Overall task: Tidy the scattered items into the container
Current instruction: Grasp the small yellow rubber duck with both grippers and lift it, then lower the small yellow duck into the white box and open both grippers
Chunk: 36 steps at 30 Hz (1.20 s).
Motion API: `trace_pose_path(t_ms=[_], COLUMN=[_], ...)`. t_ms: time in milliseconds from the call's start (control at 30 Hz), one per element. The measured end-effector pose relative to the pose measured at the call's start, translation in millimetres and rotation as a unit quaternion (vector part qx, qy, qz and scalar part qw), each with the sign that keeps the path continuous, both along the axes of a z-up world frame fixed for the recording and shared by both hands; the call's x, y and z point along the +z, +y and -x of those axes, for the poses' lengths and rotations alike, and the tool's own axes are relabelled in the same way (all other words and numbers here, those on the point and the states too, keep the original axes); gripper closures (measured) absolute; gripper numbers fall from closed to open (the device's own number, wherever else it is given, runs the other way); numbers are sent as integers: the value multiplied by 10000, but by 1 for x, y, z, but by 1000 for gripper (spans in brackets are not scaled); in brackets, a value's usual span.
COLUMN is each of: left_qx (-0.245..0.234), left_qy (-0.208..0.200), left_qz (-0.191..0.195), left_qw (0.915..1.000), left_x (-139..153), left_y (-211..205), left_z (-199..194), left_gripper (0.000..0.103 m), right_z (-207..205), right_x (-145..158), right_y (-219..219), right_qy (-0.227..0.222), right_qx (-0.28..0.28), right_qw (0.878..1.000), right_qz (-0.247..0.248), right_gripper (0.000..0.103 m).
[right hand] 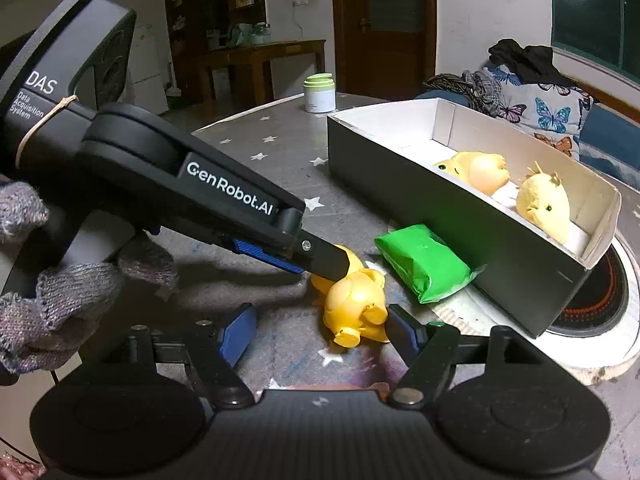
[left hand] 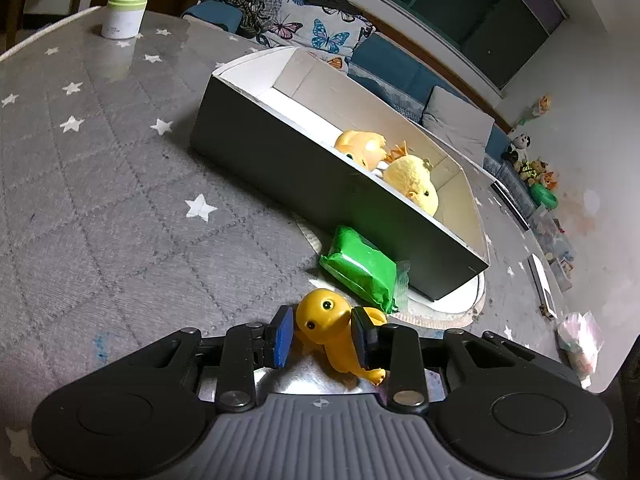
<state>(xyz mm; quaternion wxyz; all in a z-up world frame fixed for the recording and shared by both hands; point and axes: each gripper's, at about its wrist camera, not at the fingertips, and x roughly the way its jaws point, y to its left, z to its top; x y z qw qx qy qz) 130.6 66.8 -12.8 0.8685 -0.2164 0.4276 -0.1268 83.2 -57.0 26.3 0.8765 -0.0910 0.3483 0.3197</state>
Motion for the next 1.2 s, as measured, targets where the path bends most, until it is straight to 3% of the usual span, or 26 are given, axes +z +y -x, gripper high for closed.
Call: trace_pose_path(t_ms=[267, 633, 833, 967, 1133, 1200], left_qx=[51, 152, 103, -44, -239, -317], left_qy=[20, 176, 47, -287, -519, -610], left_qz=[171, 357, 521, 539, 447, 410], left_qw=[9998, 9991, 9986, 9981, 9974, 9968], left_x=[1, -5, 8, 36, 57, 66], left_y=[3, 4, 2, -6, -25, -33], left_z=[-3, -11, -6, -12, -47, -61], left_gripper=[69, 69, 69, 69, 69, 69], right_z=[-14, -19, -13, -8, -18, -34], right_x=[-3, -8, 2, 25, 53, 55], right_y=[-2, 3, -3, -12, -25, -31], right_qy=[100, 93, -18, -260, -575, -477], right_qx=[-193, -329, -377, -433, -613, -711], right_qw=[9997, 9994, 9993, 9986, 9961, 9959], right_qz=[-55, 35, -32, -156, -284, -303], right_gripper=[44, 70, 70, 70, 70, 71])
